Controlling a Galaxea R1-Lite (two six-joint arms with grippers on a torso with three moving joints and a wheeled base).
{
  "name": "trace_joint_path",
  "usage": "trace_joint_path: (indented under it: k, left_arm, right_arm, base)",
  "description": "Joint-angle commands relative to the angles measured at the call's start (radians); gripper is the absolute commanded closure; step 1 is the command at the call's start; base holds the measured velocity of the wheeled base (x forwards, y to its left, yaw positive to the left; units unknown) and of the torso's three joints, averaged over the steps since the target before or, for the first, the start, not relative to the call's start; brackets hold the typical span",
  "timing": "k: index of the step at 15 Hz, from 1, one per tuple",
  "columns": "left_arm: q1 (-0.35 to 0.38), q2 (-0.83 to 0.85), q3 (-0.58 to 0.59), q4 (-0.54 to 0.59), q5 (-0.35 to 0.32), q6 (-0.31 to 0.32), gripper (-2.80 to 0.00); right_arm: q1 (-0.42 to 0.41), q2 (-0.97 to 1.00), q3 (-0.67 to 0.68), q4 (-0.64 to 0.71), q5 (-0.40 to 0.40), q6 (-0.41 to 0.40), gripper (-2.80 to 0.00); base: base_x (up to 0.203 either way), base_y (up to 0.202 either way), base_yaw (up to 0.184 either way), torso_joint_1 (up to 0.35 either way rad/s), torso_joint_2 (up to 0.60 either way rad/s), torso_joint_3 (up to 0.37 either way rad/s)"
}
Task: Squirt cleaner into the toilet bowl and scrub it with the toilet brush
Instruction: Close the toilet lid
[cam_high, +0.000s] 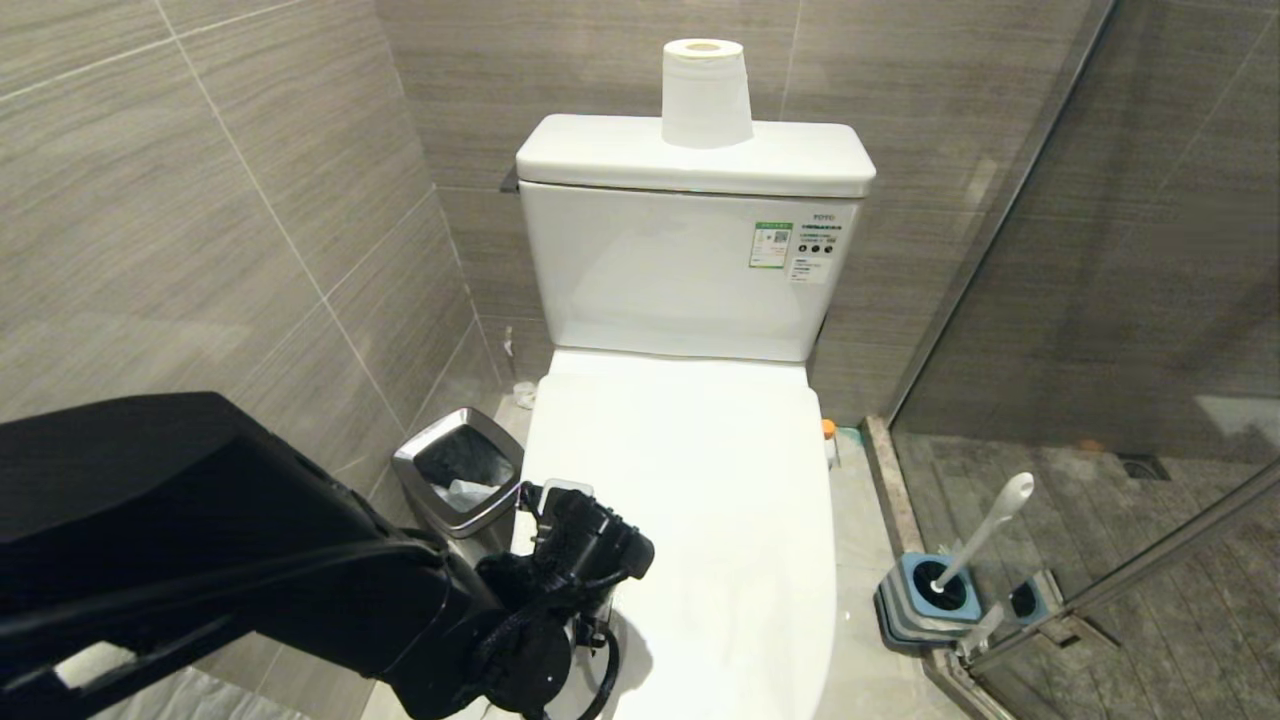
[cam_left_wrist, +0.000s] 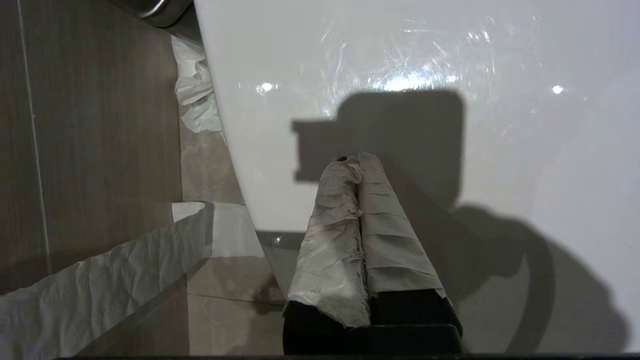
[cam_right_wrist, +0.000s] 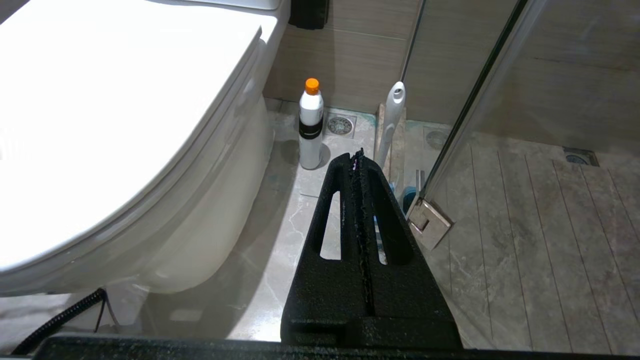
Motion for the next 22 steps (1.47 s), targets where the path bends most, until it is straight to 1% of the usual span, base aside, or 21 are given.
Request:
trace_joint_path:
  k: [1, 3, 9, 12, 14, 17, 20, 22]
  left_arm:
    - [0.001, 0.018, -0.001, -0.003, 0.025, -0.006, 0.0]
    - [0.002, 0.015, -0.002, -0.003, 0.032, -0.016, 0.0]
    - [0.0, -0.008, -0.001, -0.003, 0.049, -0.016, 0.0]
    - [0.0, -0.153, -0.003, 0.008, 0.041, 0.001, 0.0]
    - [0.003, -0.267, -0.003, 0.034, 0.034, 0.04, 0.0]
    - [0.004, -0.401, -0.006, 0.133, 0.015, 0.062, 0.0]
    - [0.006, -0.524, -0.01, 0.299, 0.007, 0.074, 0.0]
    - [0.028, -0.599, -0.016, 0.392, 0.009, 0.082, 0.0]
  right_arm:
    - [0.0, -0.001, 0.011, -0.001, 0.001, 0.0, 0.0]
    - [0.0, -0.001, 0.012, -0.001, 0.001, 0.0, 0.0]
    - [0.0, -0.001, 0.012, -0.001, 0.001, 0.0, 0.0]
    - [0.0, -0.001, 0.012, -0.001, 0.001, 0.0, 0.0]
    - [0.0, -0.001, 0.012, -0.001, 0.001, 0.0, 0.0]
    - [0.0, -0.001, 0.012, -0.001, 0.001, 0.0, 0.0]
    - [0.0, -0.001, 0.012, -0.001, 0.001, 0.0, 0.0]
    - [0.0, -0.001, 0.012, -0.001, 0.001, 0.0, 0.0]
  base:
    - [0.0, 0.0, 0.0, 0.0, 0.0, 0.0]
    - [0.0, 0.0, 0.0, 0.0, 0.0, 0.0]
    - [0.0, 0.0, 0.0, 0.0, 0.0, 0.0]
    - [0.0, 0.0, 0.0, 0.0, 0.0, 0.0]
    - [0.0, 0.0, 0.0, 0.0, 0.0, 0.0]
    - [0.0, 0.0, 0.0, 0.0, 0.0, 0.0]
    - [0.0, 0.0, 0.0, 0.0, 0.0, 0.0]
    - [0.0, 0.0, 0.0, 0.0, 0.0, 0.0]
